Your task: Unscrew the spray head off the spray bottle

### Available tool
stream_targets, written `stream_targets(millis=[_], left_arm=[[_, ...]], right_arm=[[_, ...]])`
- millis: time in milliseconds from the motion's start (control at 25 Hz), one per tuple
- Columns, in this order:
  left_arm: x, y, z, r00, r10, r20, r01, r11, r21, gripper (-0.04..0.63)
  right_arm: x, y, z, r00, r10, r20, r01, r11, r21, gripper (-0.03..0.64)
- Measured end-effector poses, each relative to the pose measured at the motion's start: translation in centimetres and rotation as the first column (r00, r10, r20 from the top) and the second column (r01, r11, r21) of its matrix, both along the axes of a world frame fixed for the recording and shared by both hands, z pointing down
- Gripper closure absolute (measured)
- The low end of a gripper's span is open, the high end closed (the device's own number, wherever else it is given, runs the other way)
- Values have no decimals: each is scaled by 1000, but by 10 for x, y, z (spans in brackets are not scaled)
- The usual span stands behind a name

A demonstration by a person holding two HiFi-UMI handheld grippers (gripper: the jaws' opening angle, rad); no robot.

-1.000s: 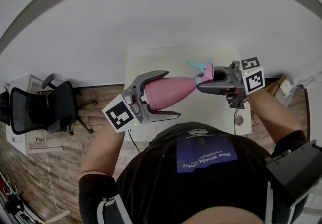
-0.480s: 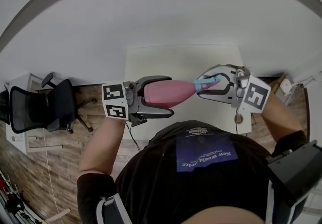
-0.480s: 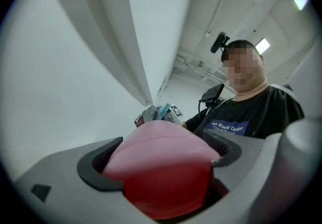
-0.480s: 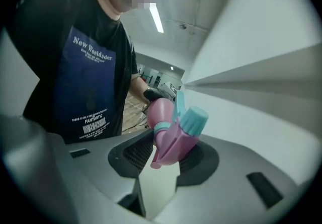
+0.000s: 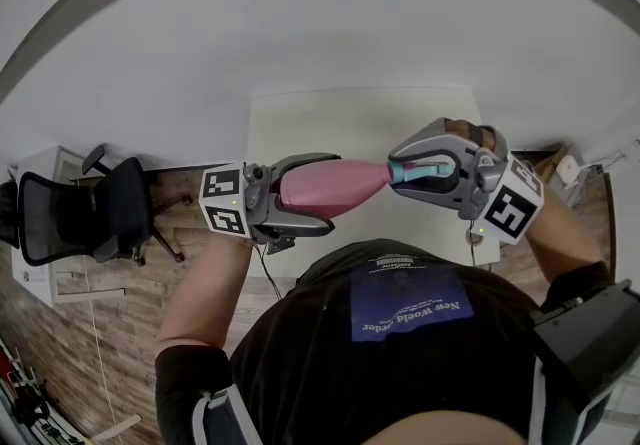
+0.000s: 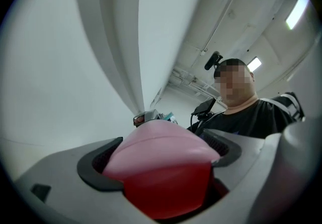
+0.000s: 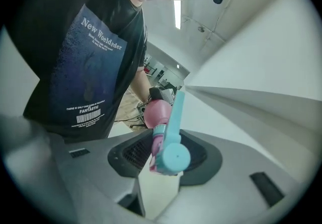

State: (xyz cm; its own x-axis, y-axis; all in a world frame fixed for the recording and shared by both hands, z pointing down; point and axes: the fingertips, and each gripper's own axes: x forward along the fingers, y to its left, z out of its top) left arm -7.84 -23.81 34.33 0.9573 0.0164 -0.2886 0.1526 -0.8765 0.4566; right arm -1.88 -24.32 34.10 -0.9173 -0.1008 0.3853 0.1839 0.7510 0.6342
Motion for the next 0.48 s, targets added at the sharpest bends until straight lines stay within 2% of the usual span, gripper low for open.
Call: stream_targets(millis=[480], left_arm=[[-5,0,-3,999,-7,-51,8,1000,23,91]], right_arm=[[0,2,-8,999,8,54,-7,1000,-19,492]])
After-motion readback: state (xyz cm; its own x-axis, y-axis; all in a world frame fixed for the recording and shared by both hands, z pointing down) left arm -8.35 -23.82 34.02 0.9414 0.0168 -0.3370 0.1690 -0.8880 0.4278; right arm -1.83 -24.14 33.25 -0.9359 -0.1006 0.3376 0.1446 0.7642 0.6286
